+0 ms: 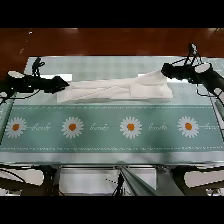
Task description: Fold the shirts.
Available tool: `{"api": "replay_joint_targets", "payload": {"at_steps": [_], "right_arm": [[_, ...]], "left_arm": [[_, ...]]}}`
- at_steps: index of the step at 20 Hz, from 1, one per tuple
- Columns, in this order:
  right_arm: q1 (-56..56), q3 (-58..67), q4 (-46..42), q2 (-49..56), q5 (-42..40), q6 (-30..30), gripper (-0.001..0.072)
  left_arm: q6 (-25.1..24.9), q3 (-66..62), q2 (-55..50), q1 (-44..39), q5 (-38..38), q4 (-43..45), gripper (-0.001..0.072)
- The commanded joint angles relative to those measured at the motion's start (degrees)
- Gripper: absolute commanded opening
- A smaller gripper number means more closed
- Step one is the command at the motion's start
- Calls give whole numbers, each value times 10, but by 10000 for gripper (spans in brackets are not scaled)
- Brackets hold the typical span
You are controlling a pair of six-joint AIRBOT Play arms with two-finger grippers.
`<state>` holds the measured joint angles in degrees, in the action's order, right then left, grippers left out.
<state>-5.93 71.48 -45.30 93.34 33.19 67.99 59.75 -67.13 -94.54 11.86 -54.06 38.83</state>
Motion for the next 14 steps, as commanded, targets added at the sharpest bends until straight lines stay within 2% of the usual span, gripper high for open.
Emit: {"api": "replay_joint_targets", "payload": {"at_steps": [1, 2, 5, 6, 8, 9, 10, 11, 14], "right_arm": [[-5, 2, -52, -5, 37, -1, 243], [-12, 2, -87, -16, 53, -6, 319], [-44, 2, -259, -64, 84, 0, 433], [-57, 2, -330, -81, 92, 24, 479], [-87, 2, -423, -99, 114, 88, 495], [-106, 2, -417, -100, 134, 95, 496], [-128, 2, -381, -94, 160, 94, 534], [-150, 2, -329, -83, 188, 92, 543], [-205, 2, -138, -26, 282, 31, 549]], "left_arm": [[1, -14, -4, 4, -43, 6, 521], [1, -26, -4, 8, -62, 6, 521], [1, -65, -4, 21, -118, 6, 521], [1, -76, -4, 23, -130, 6, 521], [1, -87, -4, 22, -143, 5, 520], [1, -89, -4, 20, -146, 5, 520], [1, -89, -4, 18, -146, 4, 520], [1, -89, -4, 15, -146, 3, 520], [1, -89, -4, 4, -147, 2, 519]]}}
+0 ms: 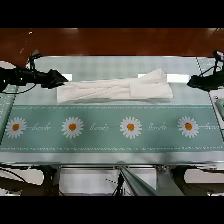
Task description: Fold the shirts.
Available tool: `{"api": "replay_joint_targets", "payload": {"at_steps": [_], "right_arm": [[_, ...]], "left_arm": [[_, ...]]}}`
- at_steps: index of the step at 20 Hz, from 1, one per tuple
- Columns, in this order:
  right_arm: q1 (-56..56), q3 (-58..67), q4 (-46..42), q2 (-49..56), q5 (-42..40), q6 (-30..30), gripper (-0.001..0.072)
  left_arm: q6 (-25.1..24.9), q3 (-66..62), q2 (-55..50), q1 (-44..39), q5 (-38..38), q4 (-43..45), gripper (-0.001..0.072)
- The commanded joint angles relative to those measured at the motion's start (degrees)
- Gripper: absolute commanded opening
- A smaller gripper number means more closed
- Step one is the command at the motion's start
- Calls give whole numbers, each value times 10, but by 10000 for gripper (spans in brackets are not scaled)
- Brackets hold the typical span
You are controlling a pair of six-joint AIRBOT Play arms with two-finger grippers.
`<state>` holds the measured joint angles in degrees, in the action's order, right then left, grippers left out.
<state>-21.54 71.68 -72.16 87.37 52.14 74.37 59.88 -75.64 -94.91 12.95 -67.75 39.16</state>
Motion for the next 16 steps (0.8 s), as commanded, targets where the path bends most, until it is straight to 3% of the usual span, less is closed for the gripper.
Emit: {"api": "replay_joint_targets", "payload": {"at_steps": [1, 7, 14, 15, 16], "right_arm": [[-56, 0, 169, 51, 110, -41, 549], [-4, 0, 296, 117, 100, -67, 549], [103, 0, 348, 160, 48, -75, 519], [108, 0, 355, 158, 46, -76, 400], [110, 0, 360, 157, 47, -76, 207]], "left_arm": [[-2, -3, 0, -11, -12, -2, 505], [-2, -3, 0, -29, -11, -2, 480], [-2, -3, 0, -34, -9, -8, 479], [-2, -3, 0, -34, -9, -9, 480], [-2, -3, 0, -34, -9, -10, 479]]}}
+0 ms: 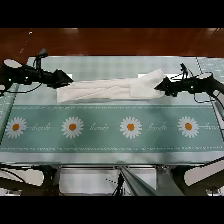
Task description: Fold the shirts.
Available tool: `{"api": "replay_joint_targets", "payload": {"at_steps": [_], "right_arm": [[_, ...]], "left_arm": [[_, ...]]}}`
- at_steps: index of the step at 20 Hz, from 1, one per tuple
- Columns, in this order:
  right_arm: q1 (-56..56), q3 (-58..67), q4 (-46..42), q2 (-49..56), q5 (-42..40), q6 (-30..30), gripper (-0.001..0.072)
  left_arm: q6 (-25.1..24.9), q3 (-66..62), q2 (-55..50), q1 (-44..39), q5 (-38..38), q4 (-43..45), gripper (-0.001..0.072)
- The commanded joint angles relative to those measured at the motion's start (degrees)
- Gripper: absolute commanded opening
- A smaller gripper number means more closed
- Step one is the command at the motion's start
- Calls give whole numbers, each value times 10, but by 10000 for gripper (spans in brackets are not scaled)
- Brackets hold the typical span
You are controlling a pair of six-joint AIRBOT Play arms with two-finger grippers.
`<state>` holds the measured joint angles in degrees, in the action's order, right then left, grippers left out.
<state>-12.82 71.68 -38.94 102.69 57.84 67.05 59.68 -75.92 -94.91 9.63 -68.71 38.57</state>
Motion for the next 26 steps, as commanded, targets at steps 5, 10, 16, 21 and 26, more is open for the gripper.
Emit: {"api": "replay_joint_targets", "payload": {"at_steps": [5, 10, 16, 21, 26], "right_arm": [[14, 0, 2, -84, 19, -25, 37], [16, 0, -134, -242, 82, -7, 37], [16, 0, -203, -424, 139, 61, 37], [16, 0, -216, -522, 202, 126, 36], [16, 0, -244, -584, 280, 173, 37]], "left_arm": [[2, -1, 0, -2, -1, -91, 332], [-65, -1, 0, -57, -53, -297, 83], [-65, 0, -14, -248, 25, -306, 30], [-64, 0, -42, -407, 106, -309, 30], [-61, -1, -96, -511, 155, -358, 30]]}}
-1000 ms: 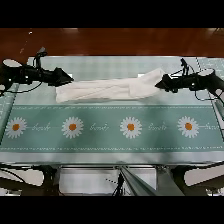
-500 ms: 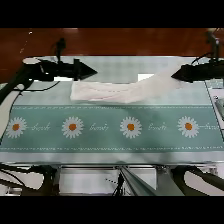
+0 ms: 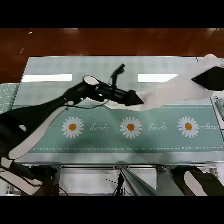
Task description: Fold the shirts.
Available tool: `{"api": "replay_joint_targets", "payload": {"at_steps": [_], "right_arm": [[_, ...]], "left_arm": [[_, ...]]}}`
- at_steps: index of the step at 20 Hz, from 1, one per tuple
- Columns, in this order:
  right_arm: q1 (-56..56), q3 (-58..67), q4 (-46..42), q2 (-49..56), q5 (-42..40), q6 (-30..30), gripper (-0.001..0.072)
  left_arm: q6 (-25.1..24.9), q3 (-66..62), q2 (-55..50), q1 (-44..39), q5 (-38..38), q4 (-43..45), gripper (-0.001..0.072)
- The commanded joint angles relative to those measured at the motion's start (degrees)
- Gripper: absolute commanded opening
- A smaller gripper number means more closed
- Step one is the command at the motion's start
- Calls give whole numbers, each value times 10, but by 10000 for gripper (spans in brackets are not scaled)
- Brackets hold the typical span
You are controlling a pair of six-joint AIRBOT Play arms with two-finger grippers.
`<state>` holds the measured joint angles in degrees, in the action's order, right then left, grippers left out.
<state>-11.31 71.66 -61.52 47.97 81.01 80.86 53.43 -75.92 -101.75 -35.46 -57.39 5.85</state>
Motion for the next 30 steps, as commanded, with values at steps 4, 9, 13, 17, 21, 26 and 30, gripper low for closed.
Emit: {"api": "replay_joint_targets", "payload": {"at_steps": [4, 9, 13, 17, 21, 26, 30], "right_arm": [[0, 1, -26, -80, 86, 63, 37], [1, 0, -74, -91, 88, 56, 36], [1, 0, -71, -83, 84, -29, 36], [95, 0, -67, -11, 37, -36, 36], [231, 0, -70, 128, -87, -18, 36], [376, 0, -45, 325, -226, -18, 37], [452, 0, -32, 424, -336, -15, 129]], "left_arm": [[-4, -1, -74, -111, 57, -105, 30], [-44, -1, -65, -91, 72, -119, 28], [-65, 0, 16, 26, 86, -117, 27], [-65, 0, 128, 163, 85, -89, 27], [-60, 0, 242, 282, 50, -57, 28], [-20, 0, 356, 369, 2, -13, 28], [40, 0, 401, 364, -71, 74, 28]]}}
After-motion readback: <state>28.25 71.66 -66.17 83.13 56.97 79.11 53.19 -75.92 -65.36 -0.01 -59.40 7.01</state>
